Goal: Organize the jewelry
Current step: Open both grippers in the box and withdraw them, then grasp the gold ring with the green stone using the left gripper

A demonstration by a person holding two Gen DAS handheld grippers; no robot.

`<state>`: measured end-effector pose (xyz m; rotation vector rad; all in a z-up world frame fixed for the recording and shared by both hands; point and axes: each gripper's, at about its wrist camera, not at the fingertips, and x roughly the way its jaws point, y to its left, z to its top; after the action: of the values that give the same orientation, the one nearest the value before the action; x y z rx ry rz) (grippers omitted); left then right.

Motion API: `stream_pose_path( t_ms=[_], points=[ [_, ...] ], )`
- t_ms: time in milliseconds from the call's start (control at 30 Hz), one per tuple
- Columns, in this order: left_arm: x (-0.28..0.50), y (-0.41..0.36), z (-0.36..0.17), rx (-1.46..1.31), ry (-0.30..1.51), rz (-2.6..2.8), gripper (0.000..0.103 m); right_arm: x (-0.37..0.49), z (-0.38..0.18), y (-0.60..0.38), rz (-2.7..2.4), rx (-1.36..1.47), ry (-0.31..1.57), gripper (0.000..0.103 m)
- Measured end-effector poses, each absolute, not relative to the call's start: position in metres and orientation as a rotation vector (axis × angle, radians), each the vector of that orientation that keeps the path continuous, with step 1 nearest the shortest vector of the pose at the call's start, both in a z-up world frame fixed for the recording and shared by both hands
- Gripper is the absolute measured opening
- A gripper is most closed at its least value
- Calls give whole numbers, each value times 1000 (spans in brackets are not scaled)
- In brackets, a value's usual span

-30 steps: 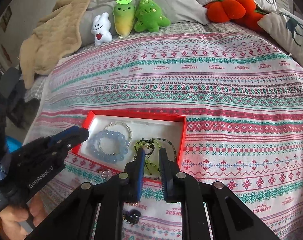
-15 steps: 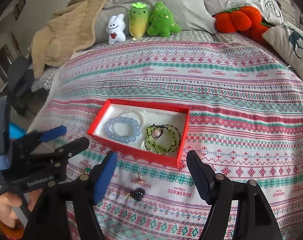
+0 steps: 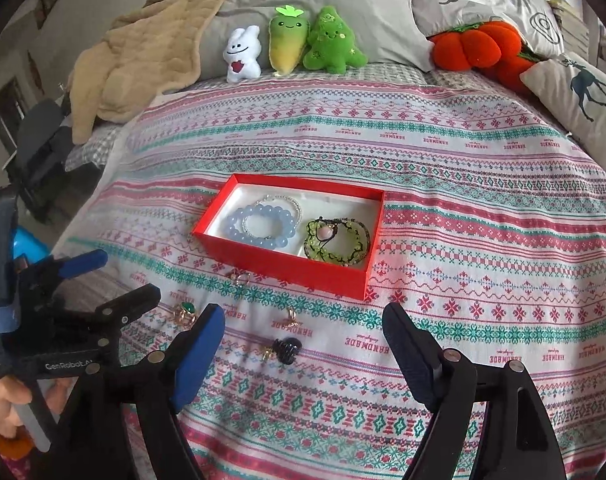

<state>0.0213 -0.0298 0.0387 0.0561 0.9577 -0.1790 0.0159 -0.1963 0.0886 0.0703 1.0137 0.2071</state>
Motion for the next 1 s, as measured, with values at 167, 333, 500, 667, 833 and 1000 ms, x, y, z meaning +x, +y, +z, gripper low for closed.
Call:
stream_pose_path(
  t_ms=[167, 333, 500, 667, 833, 1000],
  points=[
    [13, -19, 32, 67, 971, -157, 102, 10, 80, -200, 180, 62, 1033, 84],
    [7, -9, 21, 78, 993, -146, 102, 6, 67, -201, 154, 31, 1065, 84],
    [0, -7, 3, 103, 1033, -159, 102, 3, 51, -202, 158, 36, 1114, 84],
    [-4, -8, -19, 140, 1085, -171, 102, -2, 33, -198, 152, 8, 1158, 84],
    [-4, -12, -41, 162, 1147, -185, 102, -4, 14, -194, 148, -37, 1209, 84],
    [-3, -16, -47, 170, 1132, -189, 102, -5, 0, -189, 145, -65, 1239, 84]
  ],
)
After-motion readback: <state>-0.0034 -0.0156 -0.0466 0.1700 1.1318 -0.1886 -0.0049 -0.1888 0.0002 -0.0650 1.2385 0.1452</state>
